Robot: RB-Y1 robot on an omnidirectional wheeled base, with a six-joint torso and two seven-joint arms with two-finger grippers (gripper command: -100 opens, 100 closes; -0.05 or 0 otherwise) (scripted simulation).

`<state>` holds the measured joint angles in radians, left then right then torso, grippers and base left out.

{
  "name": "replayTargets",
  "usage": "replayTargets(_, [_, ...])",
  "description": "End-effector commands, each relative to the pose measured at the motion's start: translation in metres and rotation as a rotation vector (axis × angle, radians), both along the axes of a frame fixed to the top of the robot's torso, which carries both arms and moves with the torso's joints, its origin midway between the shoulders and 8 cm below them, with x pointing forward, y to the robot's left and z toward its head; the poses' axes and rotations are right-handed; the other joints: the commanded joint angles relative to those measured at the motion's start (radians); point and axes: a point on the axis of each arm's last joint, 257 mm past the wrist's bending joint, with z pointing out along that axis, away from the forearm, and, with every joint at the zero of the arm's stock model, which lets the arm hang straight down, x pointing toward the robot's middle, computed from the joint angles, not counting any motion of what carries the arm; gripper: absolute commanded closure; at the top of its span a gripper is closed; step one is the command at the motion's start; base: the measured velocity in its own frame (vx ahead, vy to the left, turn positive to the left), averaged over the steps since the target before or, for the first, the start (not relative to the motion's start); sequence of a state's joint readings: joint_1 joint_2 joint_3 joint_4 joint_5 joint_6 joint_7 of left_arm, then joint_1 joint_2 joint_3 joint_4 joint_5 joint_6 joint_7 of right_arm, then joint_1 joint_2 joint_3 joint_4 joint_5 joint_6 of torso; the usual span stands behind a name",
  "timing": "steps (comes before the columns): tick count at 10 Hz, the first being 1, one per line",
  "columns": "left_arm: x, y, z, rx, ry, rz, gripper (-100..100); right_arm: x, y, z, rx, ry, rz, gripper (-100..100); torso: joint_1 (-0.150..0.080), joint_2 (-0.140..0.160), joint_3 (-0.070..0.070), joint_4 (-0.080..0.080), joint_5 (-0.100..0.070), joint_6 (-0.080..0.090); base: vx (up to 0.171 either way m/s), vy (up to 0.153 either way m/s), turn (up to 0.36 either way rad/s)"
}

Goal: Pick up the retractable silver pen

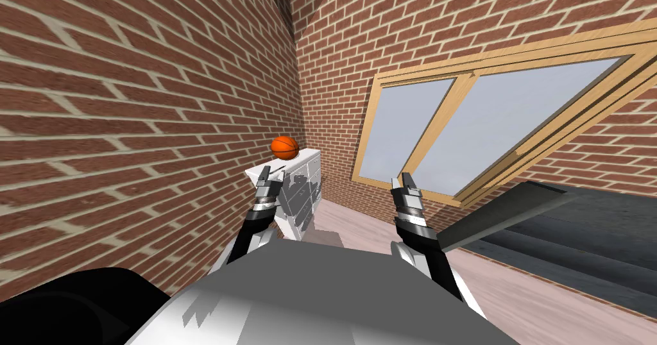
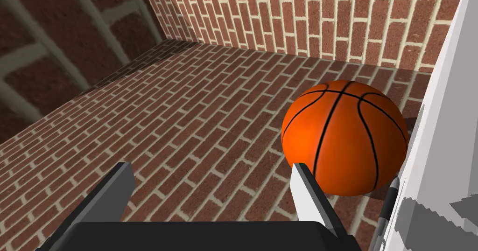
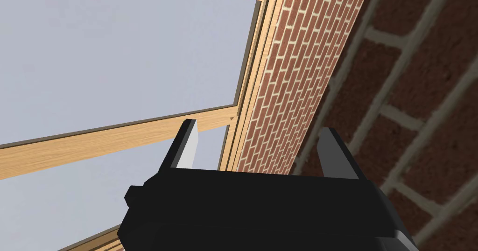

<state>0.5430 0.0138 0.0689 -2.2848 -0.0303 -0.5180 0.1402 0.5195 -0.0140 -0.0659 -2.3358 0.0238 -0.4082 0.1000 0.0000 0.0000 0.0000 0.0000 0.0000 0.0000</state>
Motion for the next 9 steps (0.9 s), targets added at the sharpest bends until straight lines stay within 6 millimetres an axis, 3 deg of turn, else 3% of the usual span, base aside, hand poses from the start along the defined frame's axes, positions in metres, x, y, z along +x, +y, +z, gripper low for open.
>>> replayTargets(1, [0.003, -0.002, -0.006, 0.034, 0.018, -0.016, -100, 0.0, 0.0, 0.0, 0.0, 0.0, 0.0, 0, 0.0, 0.0, 0.0, 0.0, 0.0, 0.0, -0.007, 0.004, 0.019])
replayTargets(4, [0.007, -0.005, -0.021, 0.097, 0.056, -0.045, -100, 0.0, 0.0, 0.0, 0.0, 0.0, 0.0, 0, 0.002, 0.001, 0.001, 0.0, 0.0, 0.0, -0.017, 0.017, 0.031])
replayTargets(8, [0.013, -0.003, -0.055, 0.215, 0.135, -0.092, -100, 0.0, 0.0, 0.0, 0.0, 0.0, 0.0, 0, 0.002, 0.001, 0.001, 0.0, 0.0, 0.0, -0.015, 0.019, 0.037])
replayTargets(9, [0.014, -0.005, -0.055, 0.232, 0.138, -0.101, -100, 0.0, 0.0, 0.0, 0.0, 0.0, 0.0, 0, 0.002, 0.001, 0.001, 0.0, 0.0, 0.0, -0.013, 0.02, 0.022])
